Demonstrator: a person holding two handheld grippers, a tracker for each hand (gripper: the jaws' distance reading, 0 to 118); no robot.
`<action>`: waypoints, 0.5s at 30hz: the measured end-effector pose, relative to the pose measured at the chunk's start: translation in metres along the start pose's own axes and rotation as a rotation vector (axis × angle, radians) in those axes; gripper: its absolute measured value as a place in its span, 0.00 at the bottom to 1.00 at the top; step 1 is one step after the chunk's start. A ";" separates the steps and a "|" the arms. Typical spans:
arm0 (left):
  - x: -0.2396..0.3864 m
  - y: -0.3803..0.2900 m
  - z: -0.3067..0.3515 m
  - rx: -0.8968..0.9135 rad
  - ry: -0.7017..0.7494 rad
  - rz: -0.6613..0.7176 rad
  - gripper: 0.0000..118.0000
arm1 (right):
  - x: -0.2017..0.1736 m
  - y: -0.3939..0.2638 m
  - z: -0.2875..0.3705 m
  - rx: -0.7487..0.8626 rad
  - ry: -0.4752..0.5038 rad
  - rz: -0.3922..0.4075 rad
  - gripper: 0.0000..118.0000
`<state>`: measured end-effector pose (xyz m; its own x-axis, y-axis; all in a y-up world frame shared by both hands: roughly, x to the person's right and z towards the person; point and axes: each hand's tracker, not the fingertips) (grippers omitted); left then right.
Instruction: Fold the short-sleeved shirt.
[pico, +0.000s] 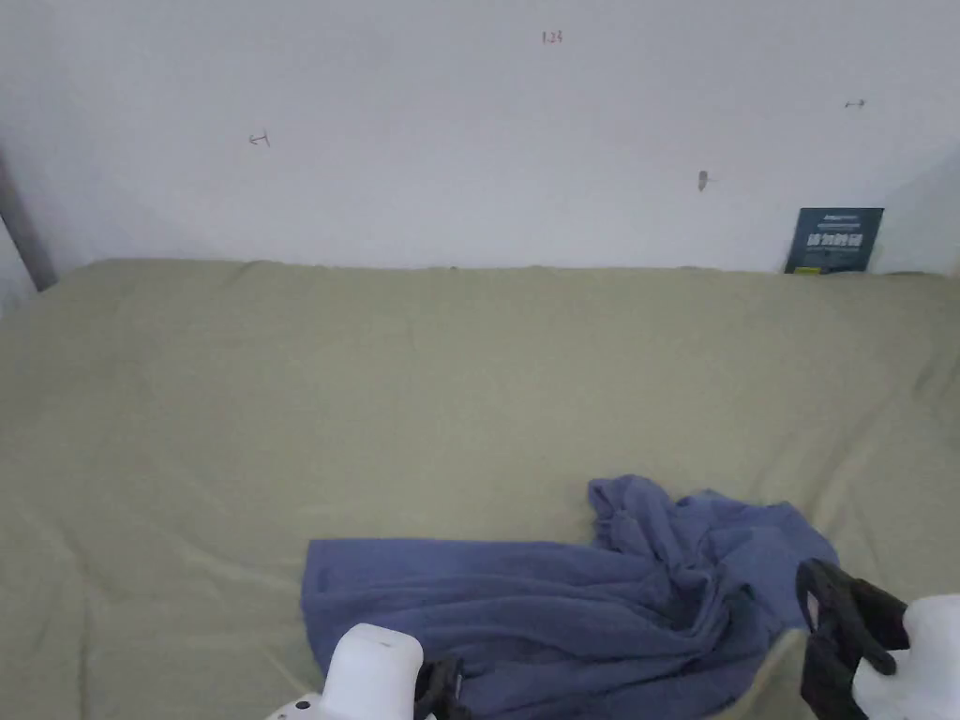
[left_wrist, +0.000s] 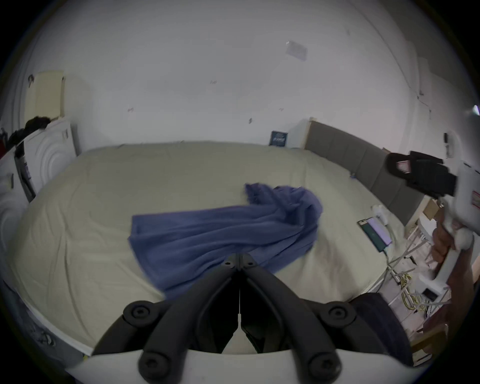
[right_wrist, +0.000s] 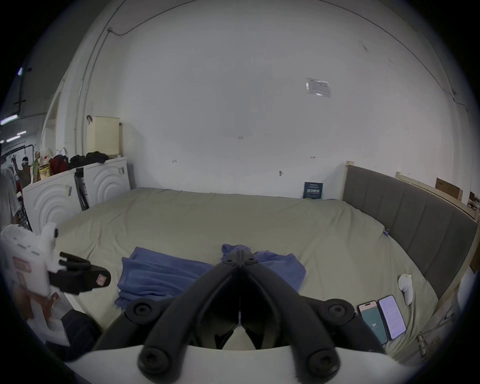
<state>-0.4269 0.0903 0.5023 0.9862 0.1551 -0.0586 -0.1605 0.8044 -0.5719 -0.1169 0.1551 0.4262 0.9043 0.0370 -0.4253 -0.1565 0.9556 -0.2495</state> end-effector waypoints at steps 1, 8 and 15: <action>-0.015 0.000 -0.006 -0.023 0.039 0.003 0.00 | -0.004 0.000 -0.001 -0.005 0.010 0.013 0.00; -0.137 0.050 -0.102 -0.169 0.158 0.066 0.00 | -0.010 -0.007 -0.021 -0.038 0.023 0.080 0.00; -0.205 0.077 -0.220 -0.309 0.357 -0.040 0.95 | 0.006 -0.017 -0.050 -0.099 -0.019 0.076 0.00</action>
<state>-0.6321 -0.0055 0.2906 0.9526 -0.1229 -0.2783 -0.1557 0.5891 -0.7929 -0.1290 0.1247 0.3849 0.8957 0.1145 -0.4297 -0.2622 0.9165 -0.3022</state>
